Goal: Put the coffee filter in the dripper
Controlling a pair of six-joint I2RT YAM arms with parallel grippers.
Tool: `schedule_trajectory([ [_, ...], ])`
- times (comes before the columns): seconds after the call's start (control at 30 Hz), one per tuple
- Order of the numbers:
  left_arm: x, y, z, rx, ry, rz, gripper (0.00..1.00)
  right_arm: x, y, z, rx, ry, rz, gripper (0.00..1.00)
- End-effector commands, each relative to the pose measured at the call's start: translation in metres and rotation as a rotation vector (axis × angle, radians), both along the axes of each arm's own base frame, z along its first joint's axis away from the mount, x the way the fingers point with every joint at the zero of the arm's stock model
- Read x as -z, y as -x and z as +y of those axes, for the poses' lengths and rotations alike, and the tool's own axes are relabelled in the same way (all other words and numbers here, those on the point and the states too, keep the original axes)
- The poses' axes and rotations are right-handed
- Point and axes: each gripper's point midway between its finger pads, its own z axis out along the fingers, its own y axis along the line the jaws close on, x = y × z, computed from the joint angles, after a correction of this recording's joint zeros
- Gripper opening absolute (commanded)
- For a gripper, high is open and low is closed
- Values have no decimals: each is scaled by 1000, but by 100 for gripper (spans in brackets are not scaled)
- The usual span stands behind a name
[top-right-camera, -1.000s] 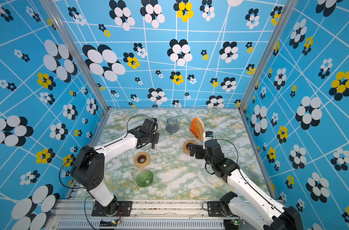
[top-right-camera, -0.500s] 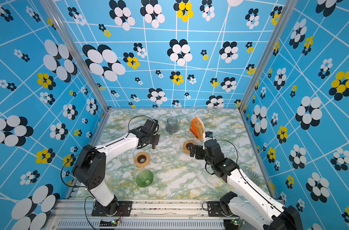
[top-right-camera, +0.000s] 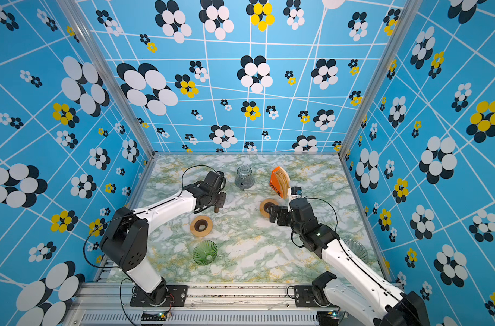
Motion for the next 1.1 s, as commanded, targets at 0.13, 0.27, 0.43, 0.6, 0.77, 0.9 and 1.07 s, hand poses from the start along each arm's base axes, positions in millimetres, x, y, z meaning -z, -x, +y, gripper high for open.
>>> schedule_trajectory([
  [0.13, -12, 28, 8, 1, 9, 1, 21, -2, 2, 2, -15, 2, -7, 99],
  [0.27, -14, 39, 9, 6, 19, -2, 21, -1, 2, 3, -18, -4, -5, 99],
  [0.43, -15, 50, 6, 19, 31, 3, 21, 0, 2, 4, -17, -9, -3, 99],
  [0.6, -11, 58, 2, 25, 31, 19, 21, 1, 3, 3, -15, -13, -1, 99],
  [0.77, -11, 62, -3, 28, 31, 19, 21, 1, 3, 3, -15, -14, 0, 99],
  [0.9, -10, 66, -5, 31, 15, 19, 21, 2, 3, 3, -13, -13, 3, 99],
  [1.07, -8, 69, -7, 30, 4, 20, 21, 2, 3, 3, -13, -14, 3, 99],
])
